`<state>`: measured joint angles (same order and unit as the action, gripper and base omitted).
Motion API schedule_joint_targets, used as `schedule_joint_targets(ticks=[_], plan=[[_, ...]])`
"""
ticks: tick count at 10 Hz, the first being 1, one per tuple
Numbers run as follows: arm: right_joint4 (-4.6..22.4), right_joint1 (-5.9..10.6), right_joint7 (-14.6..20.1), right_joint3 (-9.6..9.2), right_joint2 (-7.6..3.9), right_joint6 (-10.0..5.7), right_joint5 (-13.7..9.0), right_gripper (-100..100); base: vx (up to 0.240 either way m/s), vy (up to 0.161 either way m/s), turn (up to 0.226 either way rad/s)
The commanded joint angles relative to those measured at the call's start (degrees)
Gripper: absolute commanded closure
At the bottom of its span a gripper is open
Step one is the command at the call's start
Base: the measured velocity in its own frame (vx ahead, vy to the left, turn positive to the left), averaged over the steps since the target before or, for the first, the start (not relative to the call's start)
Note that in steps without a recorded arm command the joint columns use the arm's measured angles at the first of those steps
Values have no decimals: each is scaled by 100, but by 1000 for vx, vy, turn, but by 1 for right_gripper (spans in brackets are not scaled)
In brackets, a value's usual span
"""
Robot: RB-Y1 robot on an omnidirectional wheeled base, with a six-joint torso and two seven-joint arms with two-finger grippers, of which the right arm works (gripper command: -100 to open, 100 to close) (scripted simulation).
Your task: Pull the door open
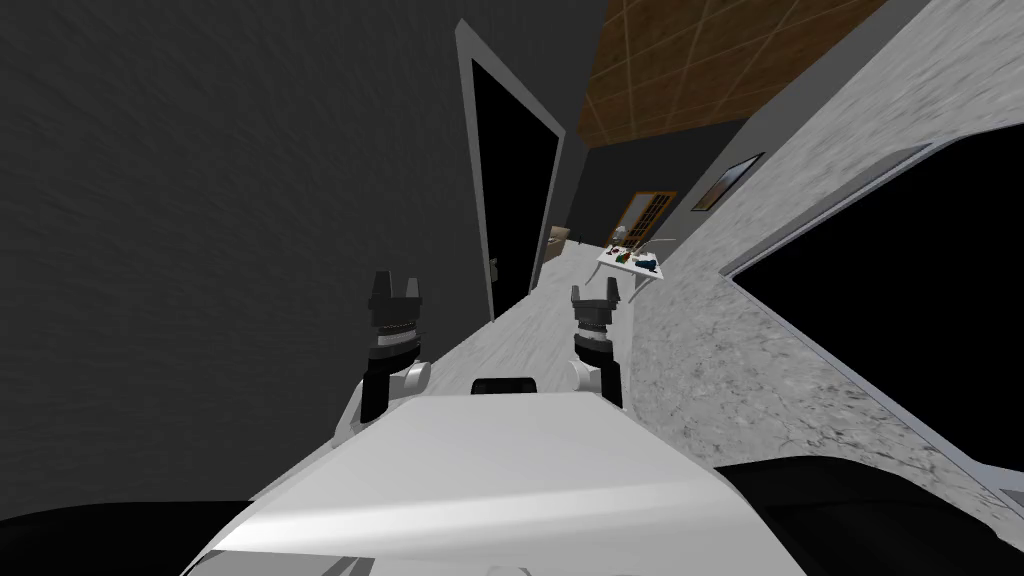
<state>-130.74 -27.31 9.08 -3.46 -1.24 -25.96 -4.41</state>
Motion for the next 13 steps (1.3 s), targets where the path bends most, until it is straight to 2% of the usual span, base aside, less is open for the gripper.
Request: schedule_joint_targets(ticks=[1,8,13], plan=[[209,103,-179,-21,-79,-16,70,-100,29,-31,117],[1029,505,-882,-103,-370,-81,346,-100,93,6,69],[1771,869,-1518,-177,-622,-139,596,-100,89,-2,85]])
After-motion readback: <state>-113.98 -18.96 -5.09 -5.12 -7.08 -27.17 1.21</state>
